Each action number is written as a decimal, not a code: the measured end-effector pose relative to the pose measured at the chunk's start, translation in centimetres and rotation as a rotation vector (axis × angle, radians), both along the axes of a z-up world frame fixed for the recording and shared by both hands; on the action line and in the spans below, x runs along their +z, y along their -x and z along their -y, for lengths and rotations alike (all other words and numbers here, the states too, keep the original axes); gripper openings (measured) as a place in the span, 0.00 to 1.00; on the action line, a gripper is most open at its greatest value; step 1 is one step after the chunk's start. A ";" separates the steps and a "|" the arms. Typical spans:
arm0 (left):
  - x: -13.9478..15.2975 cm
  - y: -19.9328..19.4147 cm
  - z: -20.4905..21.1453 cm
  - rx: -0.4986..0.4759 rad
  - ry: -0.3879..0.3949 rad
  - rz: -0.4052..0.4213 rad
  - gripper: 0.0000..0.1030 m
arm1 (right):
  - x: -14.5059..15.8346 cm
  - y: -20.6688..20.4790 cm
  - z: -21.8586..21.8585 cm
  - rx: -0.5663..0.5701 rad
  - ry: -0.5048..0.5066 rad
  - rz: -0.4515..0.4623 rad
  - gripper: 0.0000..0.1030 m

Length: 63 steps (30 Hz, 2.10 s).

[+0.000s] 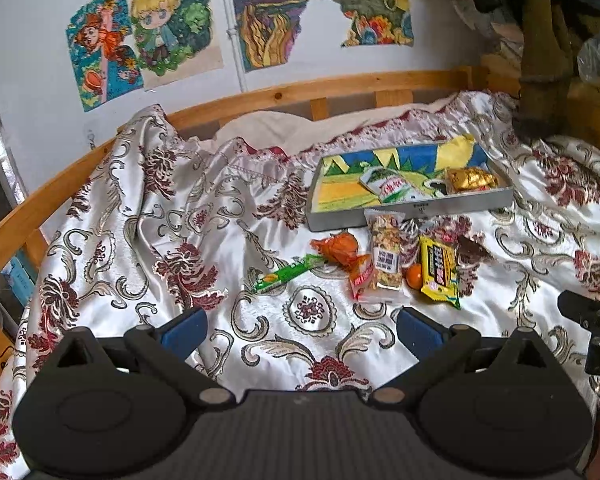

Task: Organize snacks
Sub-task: 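Raise both open tools away from the tray, then reach the left tool to the orange chili snack while the right tool reaches the yellow packet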

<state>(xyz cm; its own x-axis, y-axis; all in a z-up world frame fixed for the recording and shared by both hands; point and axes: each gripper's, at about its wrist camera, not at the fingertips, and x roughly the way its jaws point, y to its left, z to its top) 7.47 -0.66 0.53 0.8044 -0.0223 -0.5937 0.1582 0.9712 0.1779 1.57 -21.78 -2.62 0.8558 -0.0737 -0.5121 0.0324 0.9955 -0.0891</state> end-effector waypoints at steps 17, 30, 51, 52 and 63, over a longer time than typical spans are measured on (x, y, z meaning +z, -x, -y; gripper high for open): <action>-1.2 -3.1 -0.1 -0.033 0.034 -0.094 1.00 | -0.7 -1.1 -0.6 0.029 -0.001 -0.044 0.99; -2.4 -8.1 -0.9 0.019 0.089 -0.119 1.00 | -1.8 -6.1 -0.3 0.124 -0.046 -0.098 0.99; -6.6 -17.7 -0.7 -0.006 0.311 -0.168 1.00 | -6.5 -14.6 -0.9 0.151 -0.304 -0.204 0.93; -7.0 -18.1 -0.4 -0.016 0.304 -0.174 0.99 | -6.7 -14.8 -0.9 0.150 -0.308 -0.207 0.93; -9.1 -21.5 -0.4 -0.028 0.426 -0.285 0.70 | -8.5 -17.1 -0.9 0.105 -0.386 -0.233 0.85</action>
